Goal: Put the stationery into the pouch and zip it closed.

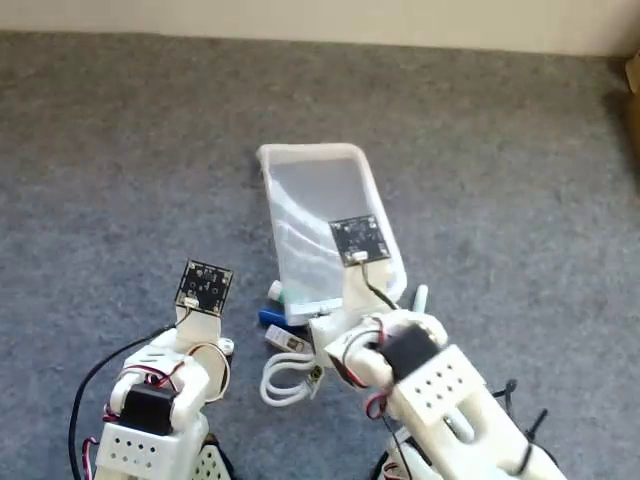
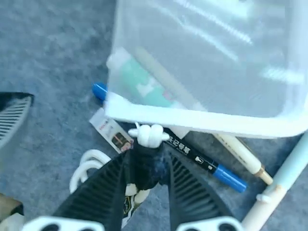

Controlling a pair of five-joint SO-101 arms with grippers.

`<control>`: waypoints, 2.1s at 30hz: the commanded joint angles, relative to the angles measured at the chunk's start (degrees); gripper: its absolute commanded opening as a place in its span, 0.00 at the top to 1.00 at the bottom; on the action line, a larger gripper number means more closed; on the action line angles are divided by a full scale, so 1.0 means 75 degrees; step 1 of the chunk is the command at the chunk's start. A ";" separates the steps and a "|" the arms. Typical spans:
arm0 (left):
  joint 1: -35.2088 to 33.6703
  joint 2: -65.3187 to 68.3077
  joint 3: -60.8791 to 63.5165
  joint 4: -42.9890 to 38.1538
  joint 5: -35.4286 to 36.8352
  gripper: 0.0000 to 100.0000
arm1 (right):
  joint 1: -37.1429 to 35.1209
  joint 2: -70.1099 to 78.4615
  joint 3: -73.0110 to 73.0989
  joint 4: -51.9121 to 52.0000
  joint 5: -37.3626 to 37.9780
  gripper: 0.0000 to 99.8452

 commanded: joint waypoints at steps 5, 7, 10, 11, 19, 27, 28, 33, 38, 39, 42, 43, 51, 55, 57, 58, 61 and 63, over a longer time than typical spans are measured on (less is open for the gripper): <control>-0.0064 -0.0100 0.0170 0.0023 0.0035 0.97 | 0.0111 -0.1459 0.0158 -0.0193 0.0082 1.00; -0.0064 -0.0100 0.0170 0.0023 0.0035 0.97 | 0.0111 -0.1600 0.0346 -0.0416 0.0082 1.00; -0.0064 -0.0100 0.0170 0.0023 0.0035 0.97 | 0.0111 -0.1811 0.0639 -0.0721 0.0070 1.00; -0.0064 -0.0100 0.0170 0.0023 0.0035 0.97 | 0.0111 -0.1881 0.0709 -0.0779 0.0070 1.00; -0.0064 -0.0100 0.0170 0.0023 0.0035 0.97 | 0.0111 -0.2421 0.0826 -0.0803 0.0070 1.00; -0.0064 -0.0100 0.0170 0.0023 0.0035 0.97 | 0.0111 -0.2467 0.0791 -0.0815 0.0070 1.00; -0.0064 -0.0100 0.0170 0.0023 0.0035 0.97 | 0.0111 -0.2467 0.0779 -0.0815 0.0070 1.00; -0.0064 -0.0100 0.0170 0.0023 0.0035 0.97 | 0.0064 -0.2467 0.0815 -0.1354 0.0070 1.00; -0.0029 -0.0100 0.0170 0.0023 0.0059 0.97 | -0.0029 -0.2467 0.0580 -0.1483 0.0141 1.00; -0.0029 -0.0100 0.0170 0.0023 0.0059 0.97 | -0.0029 -0.2456 0.0428 -0.1635 0.0141 1.00; -0.0029 -0.0100 0.0170 0.0023 0.0059 0.97 | -0.0053 -0.2432 0.0111 -0.1893 0.0692 1.00; -0.0018 -0.0100 0.0170 0.0035 0.0059 0.97 | -0.0053 -0.2421 0.0053 -0.1940 0.1090 1.00; 0.1190 -0.0100 0.0111 0.0070 0.0035 0.97 | -0.0053 -0.2421 0.0041 -0.1928 0.3083 1.00; 0.0768 -0.0100 -0.0803 0.0082 0.0023 0.97 | -0.0064 -0.2444 0.0064 -0.1893 0.3083 1.00; 0.0358 -0.0100 -0.1178 0.0023 0.0023 0.97 | -0.0064 -0.2432 0.0064 -0.1893 0.3106 1.00; 0.0147 -0.0100 -0.1307 0.0023 0.0023 0.97 | -0.0064 -0.2444 0.0064 -0.1893 0.3106 1.00; -0.0240 -0.0111 -0.1530 -0.0012 0.0035 0.96 | -0.0064 -0.2444 0.0064 -0.1893 0.3095 1.00; -0.0100 -0.0111 -0.1705 -0.0270 0.0070 0.96 | -0.0064 -0.2421 0.0076 -0.1893 0.3095 1.00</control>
